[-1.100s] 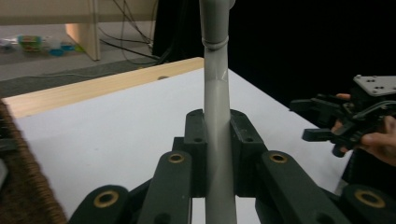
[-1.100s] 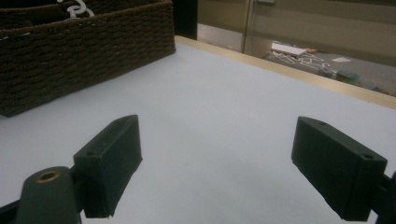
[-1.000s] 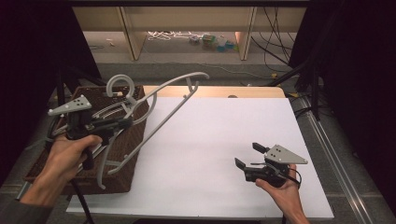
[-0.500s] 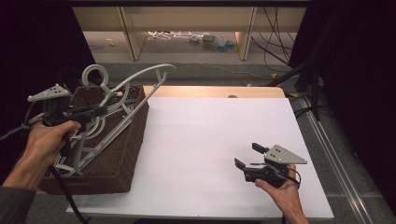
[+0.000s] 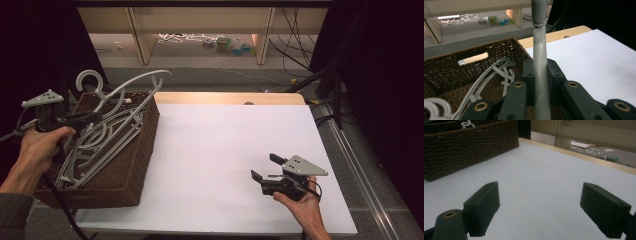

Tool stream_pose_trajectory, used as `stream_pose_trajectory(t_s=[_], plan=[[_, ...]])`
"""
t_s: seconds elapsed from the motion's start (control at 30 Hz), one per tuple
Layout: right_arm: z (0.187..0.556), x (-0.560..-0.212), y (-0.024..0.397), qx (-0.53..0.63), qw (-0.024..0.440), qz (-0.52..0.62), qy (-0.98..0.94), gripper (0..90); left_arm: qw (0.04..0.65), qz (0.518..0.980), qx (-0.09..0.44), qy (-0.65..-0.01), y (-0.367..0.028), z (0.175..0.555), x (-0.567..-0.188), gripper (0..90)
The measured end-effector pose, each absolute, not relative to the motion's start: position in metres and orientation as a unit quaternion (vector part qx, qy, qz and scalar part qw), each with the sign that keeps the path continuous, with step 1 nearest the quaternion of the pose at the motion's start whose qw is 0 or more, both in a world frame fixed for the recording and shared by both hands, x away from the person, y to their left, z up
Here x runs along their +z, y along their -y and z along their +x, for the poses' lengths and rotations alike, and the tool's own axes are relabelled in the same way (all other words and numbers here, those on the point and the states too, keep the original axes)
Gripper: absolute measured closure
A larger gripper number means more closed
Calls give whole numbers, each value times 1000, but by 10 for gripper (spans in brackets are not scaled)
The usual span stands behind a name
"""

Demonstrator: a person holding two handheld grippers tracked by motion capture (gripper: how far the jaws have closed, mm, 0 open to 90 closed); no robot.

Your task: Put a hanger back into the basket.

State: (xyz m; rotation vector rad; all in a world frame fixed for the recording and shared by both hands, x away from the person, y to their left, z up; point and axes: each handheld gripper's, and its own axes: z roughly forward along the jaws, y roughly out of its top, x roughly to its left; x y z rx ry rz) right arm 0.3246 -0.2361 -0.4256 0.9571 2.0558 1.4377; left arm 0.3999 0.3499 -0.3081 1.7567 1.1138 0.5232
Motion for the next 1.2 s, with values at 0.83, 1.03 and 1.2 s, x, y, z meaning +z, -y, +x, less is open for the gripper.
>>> stream_pose_trajectory(t_s=[0.83, 1.03, 1.2], plan=[[326, -428, 236, 516, 226, 341, -753, 168, 444, 727, 239, -466, -396, 404, -342, 794], [325, -427, 237, 516, 219, 346, -752, 168, 434, 733, 238, -467, -406, 396, -356, 794], [326, -428, 236, 516, 226, 343, -752, 168, 435, 726, 232, -479, -415, 391, -367, 794]])
